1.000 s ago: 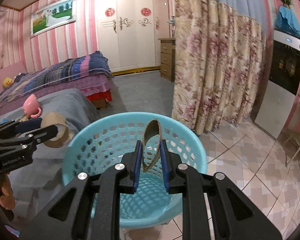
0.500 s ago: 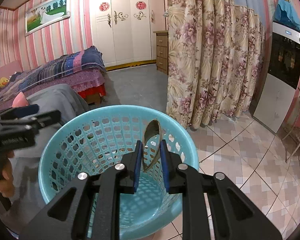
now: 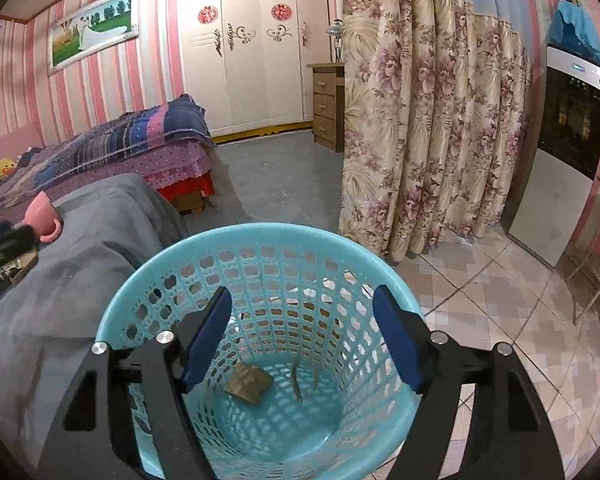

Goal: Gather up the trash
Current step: 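Carry both tube pieces over the blue basket and open both tools, then move both tools back to the table toward the beige tissue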

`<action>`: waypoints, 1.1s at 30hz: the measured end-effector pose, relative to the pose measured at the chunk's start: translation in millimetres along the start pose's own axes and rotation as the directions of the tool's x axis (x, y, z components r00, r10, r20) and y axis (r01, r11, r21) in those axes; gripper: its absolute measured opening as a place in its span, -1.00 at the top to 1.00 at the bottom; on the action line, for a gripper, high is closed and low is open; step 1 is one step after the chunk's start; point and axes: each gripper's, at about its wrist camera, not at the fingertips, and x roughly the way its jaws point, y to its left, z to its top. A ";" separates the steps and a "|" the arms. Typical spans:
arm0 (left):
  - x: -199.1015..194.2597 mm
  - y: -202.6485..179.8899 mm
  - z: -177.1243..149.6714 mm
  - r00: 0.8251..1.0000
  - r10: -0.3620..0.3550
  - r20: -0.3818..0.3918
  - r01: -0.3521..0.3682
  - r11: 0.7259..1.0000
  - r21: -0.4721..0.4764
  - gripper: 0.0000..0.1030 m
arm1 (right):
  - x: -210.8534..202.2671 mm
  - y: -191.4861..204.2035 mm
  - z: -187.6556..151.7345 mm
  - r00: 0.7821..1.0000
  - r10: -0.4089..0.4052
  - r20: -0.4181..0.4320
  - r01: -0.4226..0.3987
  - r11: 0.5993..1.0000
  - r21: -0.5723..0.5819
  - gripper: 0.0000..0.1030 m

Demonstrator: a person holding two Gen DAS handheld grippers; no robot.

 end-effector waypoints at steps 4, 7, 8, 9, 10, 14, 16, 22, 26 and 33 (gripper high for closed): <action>-26.5 24.4 -5.4 0.999 0.042 0.029 -0.042 0.999 0.001 -0.89 | -14.1 12.3 0.4 0.999 -0.002 0.038 0.002 1.000 0.011 -0.76; -46.3 53.1 -10.7 0.995 0.093 0.042 -0.093 0.996 -0.017 -0.89 | -23.1 29.5 0.4 0.999 0.020 0.046 -0.020 1.000 -0.002 -0.79; -51.1 62.0 -13.0 0.993 0.110 0.043 -0.109 0.994 -0.024 -0.89 | -26.5 37.3 0.7 0.998 0.030 0.050 -0.030 0.999 -0.014 -0.79; -57.2 73.5 -15.4 0.990 0.134 0.043 -0.133 0.991 -0.033 -0.89 | -31.2 47.9 0.6 0.998 0.039 0.058 -0.038 0.999 -0.029 -0.80; -62.5 83.7 -17.3 0.987 0.155 0.043 -0.153 0.987 -0.041 -0.89 | -35.0 56.6 0.6 0.997 0.046 0.065 -0.043 0.998 -0.041 -0.80; -84.2 126.9 -27.0 0.975 0.220 0.036 -0.217 0.973 -0.078 -0.89 | -50.9 97.5 4.3 0.991 0.095 0.091 -0.087 0.992 -0.089 -0.80; -95.6 148.3 -32.9 0.965 0.261 0.036 -0.257 0.962 -0.093 -0.89 | -57.1 120.1 6.5 0.987 0.123 0.099 -0.112 0.987 -0.112 -0.81; -130.2 218.8 -54.6 0.934 0.357 0.009 -0.351 0.922 -0.163 -0.89 | -67.9 186.2 2.7 0.975 0.205 0.090 -0.188 0.967 -0.172 -0.81; -145.5 254.0 -68.7 0.918 0.397 -0.020 -0.394 0.902 -0.177 -0.89 | -72.6 231.5 -1.9 0.963 0.263 0.065 -0.244 0.946 -0.212 -0.81; -162.7 316.7 -100.5 0.894 0.439 -0.091 -0.447 0.858 -0.254 -0.89 | -80.7 298.5 -6.5 0.951 0.308 0.035 -0.286 0.916 -0.281 -0.81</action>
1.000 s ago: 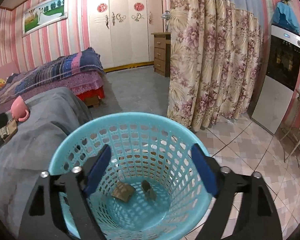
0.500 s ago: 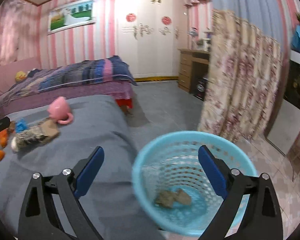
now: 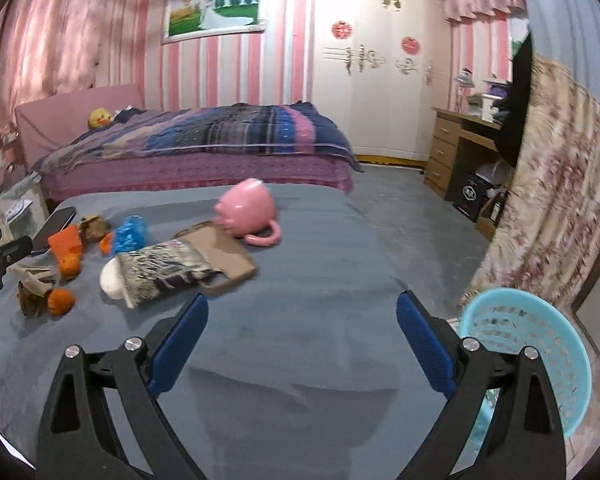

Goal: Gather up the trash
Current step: 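Move both tools back to the table toward the beige tissue, then grasp the beige tissue with the left tool and lift it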

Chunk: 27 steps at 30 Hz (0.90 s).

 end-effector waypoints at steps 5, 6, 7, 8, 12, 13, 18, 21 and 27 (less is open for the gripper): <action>15.0 29.2 -13.1 0.999 0.023 -0.047 -0.025 0.999 -0.034 -0.89 | 16.6 32.3 9.7 1.000 0.027 -0.009 -0.027 0.999 -0.027 -0.81; 19.5 35.5 -15.7 0.998 0.025 -0.058 -0.027 0.999 -0.044 -0.89 | 20.9 36.3 9.9 1.000 0.028 -0.014 -0.028 0.999 -0.028 -0.81; 22.3 39.4 -17.2 0.998 0.024 -0.064 -0.028 0.998 -0.053 -0.89 | 23.8 39.5 10.5 0.999 0.029 -0.018 -0.030 0.999 -0.027 -0.81; 24.3 43.8 -18.1 0.997 0.025 -0.069 -0.029 0.998 -0.060 -0.89 | 29.7 42.8 9.2 0.999 0.032 -0.028 -0.032 0.999 -0.022 -0.81; 37.7 54.1 -24.3 0.994 0.013 -0.108 -0.022 0.997 -0.078 -0.89 | 43.9 46.6 0.1 0.998 0.032 -0.056 -0.033 0.999 -0.022 -0.81; 42.5 56.0 -25.5 0.993 0.012 -0.117 -0.021 0.997 -0.077 -0.89 | 47.8 46.1 -4.1 0.997 0.026 -0.066 -0.028 0.999 -0.024 -0.81; 59.6 61.4 -30.3 0.989 0.015 -0.146 -0.027 0.996 -0.082 -0.89 | 61.1 40.5 -14.0 0.994 0.010 -0.106 -0.010 1.000 -0.008 -0.81; 62.9 56.2 -28.5 0.991 0.011 -0.131 -0.021 0.997 -0.076 -0.86 | 63.6 37.8 -16.6 0.994 0.005 -0.111 -0.005 1.000 -0.003 -0.81; 67.2 46.4 -23.7 0.988 -0.042 -0.147 0.036 0.999 -0.038 0.05 | 62.2 47.8 -19.2 0.994 0.019 -0.111 -0.023 0.999 -0.033 -0.81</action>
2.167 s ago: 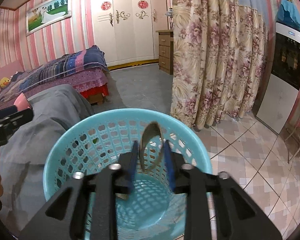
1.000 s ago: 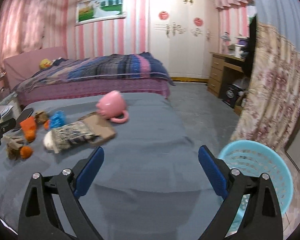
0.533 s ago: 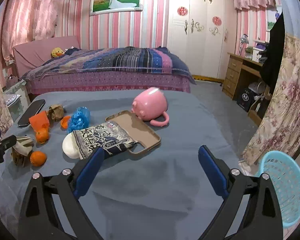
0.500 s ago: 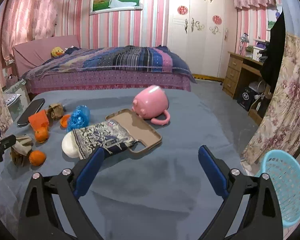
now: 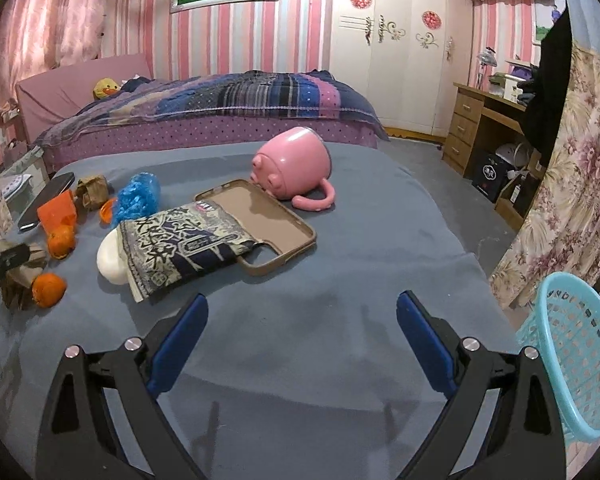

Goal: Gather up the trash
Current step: 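Grasp the beige tissue with the left tool and lift it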

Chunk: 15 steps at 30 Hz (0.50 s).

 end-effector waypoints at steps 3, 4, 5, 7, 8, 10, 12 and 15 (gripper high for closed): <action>-7.9 1.0 3.6 1.000 -0.009 0.026 0.009 1.000 -0.001 0.30 | -1.0 5.7 0.0 1.000 0.002 0.006 -0.002 1.000 -0.022 -0.81; -11.8 3.3 5.0 0.999 -0.010 0.039 0.011 1.000 -0.008 0.33 | -2.0 7.6 0.0 1.000 0.003 0.010 -0.003 1.000 -0.028 -0.81; -14.4 5.6 6.9 0.999 -0.013 0.048 0.013 1.000 -0.015 0.37 | -3.0 9.2 -0.1 1.000 0.004 0.014 -0.003 0.999 -0.033 -0.81; -24.7 13.4 11.5 0.997 -0.007 0.078 0.010 0.999 -0.040 0.38 | -5.8 12.8 -0.2 1.000 0.005 0.022 -0.004 0.999 -0.042 -0.81; -29.2 17.5 12.7 0.996 -0.003 0.089 0.007 0.999 -0.050 0.39 | -6.6 14.1 -0.6 1.000 0.008 0.023 -0.007 0.999 -0.044 -0.81; -38.9 28.3 14.7 0.994 0.007 0.111 0.001 0.997 -0.072 0.39 | -8.4 19.1 -1.4 1.000 0.014 0.025 -0.013 0.998 -0.054 -0.81; -47.9 39.0 13.1 0.992 0.022 0.126 -0.011 0.996 -0.087 0.39 | -10.8 25.2 -2.0 0.999 0.022 0.028 -0.020 0.998 -0.067 -0.81; -56.8 55.0 5.1 0.990 0.057 0.130 -0.044 0.994 -0.098 0.39 | -15.4 38.3 -1.6 0.998 0.056 0.031 -0.054 0.995 -0.085 -0.81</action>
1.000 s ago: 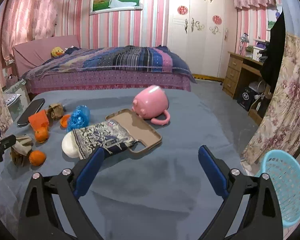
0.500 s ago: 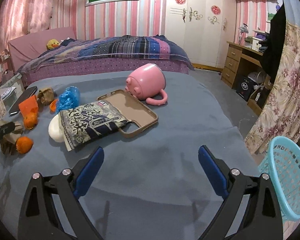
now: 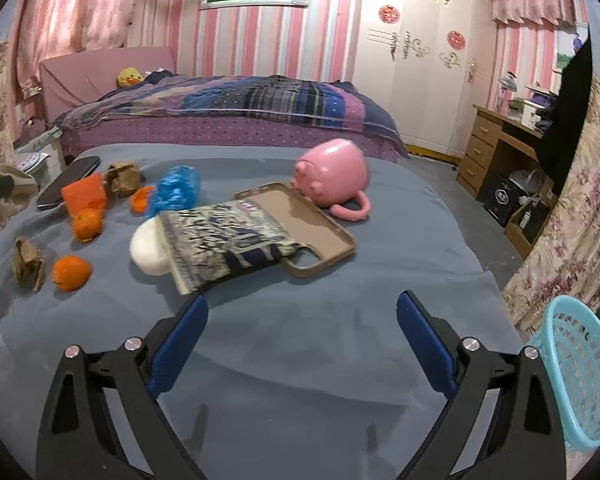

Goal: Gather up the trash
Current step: 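Grasp the beige tissue with the left tool and lift it, then grasp the crumpled brown paper with the right tool while the left tool holds the tissue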

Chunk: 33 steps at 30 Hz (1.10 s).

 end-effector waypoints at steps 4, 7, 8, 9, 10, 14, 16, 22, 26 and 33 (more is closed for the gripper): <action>-9.3 20.1 -15.8 0.998 0.056 0.000 -0.056 0.998 -0.004 0.39 | -4.2 20.9 4.3 0.998 0.055 0.014 -0.054 0.998 -0.027 -0.81; -15.7 33.9 -31.3 0.994 0.113 -0.004 -0.113 0.994 0.000 0.39 | -7.3 47.9 7.9 0.994 0.109 0.024 -0.107 0.992 -0.068 -0.81; -18.4 39.0 -36.9 0.991 0.131 -0.005 -0.131 0.991 -0.002 0.39 | -8.2 56.0 8.4 0.992 0.121 0.027 -0.118 0.990 -0.081 -0.81; -20.6 42.5 -40.4 0.991 0.137 -0.007 -0.137 0.991 -0.006 0.39 | -9.3 67.4 9.3 0.990 0.137 0.030 -0.134 0.986 -0.099 -0.81; -22.5 47.4 -44.9 0.990 0.144 -0.013 -0.144 0.989 -0.011 0.39 | -9.6 79.3 10.0 0.987 0.157 0.028 -0.153 0.982 -0.113 -0.81; -28.9 64.5 -56.2 0.983 0.181 -0.025 -0.181 0.983 -0.017 0.39 | -8.5 118.2 10.2 0.976 0.215 0.014 -0.211 0.966 -0.152 -0.81; -31.1 76.2 -60.3 0.982 0.189 -0.029 -0.190 0.981 -0.030 0.39 | -6.9 139.5 10.3 0.971 0.241 0.007 -0.236 0.956 -0.173 -0.81; -33.6 108.6 -58.6 0.978 0.209 -0.019 -0.210 0.975 -0.075 0.39 | 0.3 188.5 16.7 0.955 0.297 -0.017 -0.294 0.932 -0.212 -0.81; -32.5 121.0 -52.2 0.977 0.212 -0.015 -0.213 0.973 -0.090 0.39 | 7.1 213.6 20.8 0.945 0.325 -0.039 -0.325 0.919 -0.225 -0.79; -30.0 124.8 -48.4 0.978 0.209 -0.008 -0.209 0.974 -0.089 0.39 | 30.7 242.6 16.8 0.924 0.357 -0.136 -0.381 0.888 -0.258 -0.09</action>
